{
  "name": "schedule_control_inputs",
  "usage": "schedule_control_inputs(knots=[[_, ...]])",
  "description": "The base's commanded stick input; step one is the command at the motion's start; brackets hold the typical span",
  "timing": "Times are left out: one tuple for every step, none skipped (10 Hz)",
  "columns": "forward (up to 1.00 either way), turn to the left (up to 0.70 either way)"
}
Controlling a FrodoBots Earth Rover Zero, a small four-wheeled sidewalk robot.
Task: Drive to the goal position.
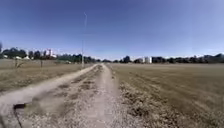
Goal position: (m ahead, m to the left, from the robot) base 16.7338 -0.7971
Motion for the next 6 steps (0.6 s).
schedule_control_inputs(knots=[[0.69, 0.06], [0.69, 0.06], [0.69, 0.06], [0.69, 0.06], [0.69, 0.06], [0.69, 0.06]])
